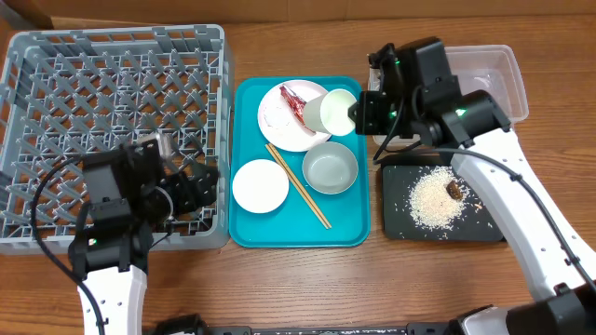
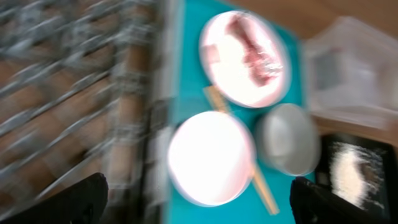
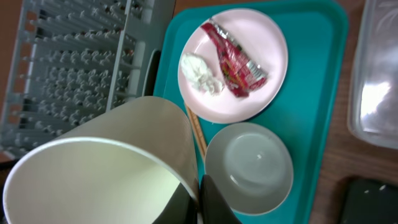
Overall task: Sort waste into correct bins and load items into the dishwasher
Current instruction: 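Hand the white cup from the right gripper to the left gripper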
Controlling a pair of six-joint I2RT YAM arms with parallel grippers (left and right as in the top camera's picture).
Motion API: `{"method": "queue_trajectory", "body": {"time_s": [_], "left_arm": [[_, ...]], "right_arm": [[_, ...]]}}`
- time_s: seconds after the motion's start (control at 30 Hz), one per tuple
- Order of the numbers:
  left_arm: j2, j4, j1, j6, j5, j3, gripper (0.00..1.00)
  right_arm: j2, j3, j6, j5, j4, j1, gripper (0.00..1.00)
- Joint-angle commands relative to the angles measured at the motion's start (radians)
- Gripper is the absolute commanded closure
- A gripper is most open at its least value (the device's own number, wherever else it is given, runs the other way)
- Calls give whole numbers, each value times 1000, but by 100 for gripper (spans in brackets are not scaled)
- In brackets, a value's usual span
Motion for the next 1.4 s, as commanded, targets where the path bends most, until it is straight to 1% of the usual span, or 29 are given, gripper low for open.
{"method": "queue_trajectory", "body": {"time_s": [0.0,0.07,0.27,0.43,0.53,0.6,0.73,0.9,1.23,1.37], "left_arm": [[24,70,-76,16,175,27,3],[42,134,-125,16,220,27,0],[100,368,-238,11,404,27,0],[128,497,-257,-1,536,27,0],[135,576,-257,0,640,27,0],[138,619,-257,0,681,27,0],[140,664,-257,-2,691,27,0],[140,702,-275,-3,721,27,0],[140,804,-295,-4,723,27,0],[140,810,-295,-4,723,27,0]], "right_arm": [[12,-10,25,-212,0,-28,96],[16,-13,35,-298,1,-36,96],[24,-13,49,-554,18,-39,96],[24,-13,49,-750,32,-39,96],[24,-13,49,-821,35,-39,96],[24,-13,49,-864,35,-39,96],[24,-13,49,-930,35,-37,96],[24,-13,49,-937,34,-37,96],[24,-13,49,-936,6,-37,96],[24,-13,49,-937,1,-37,96]]}}
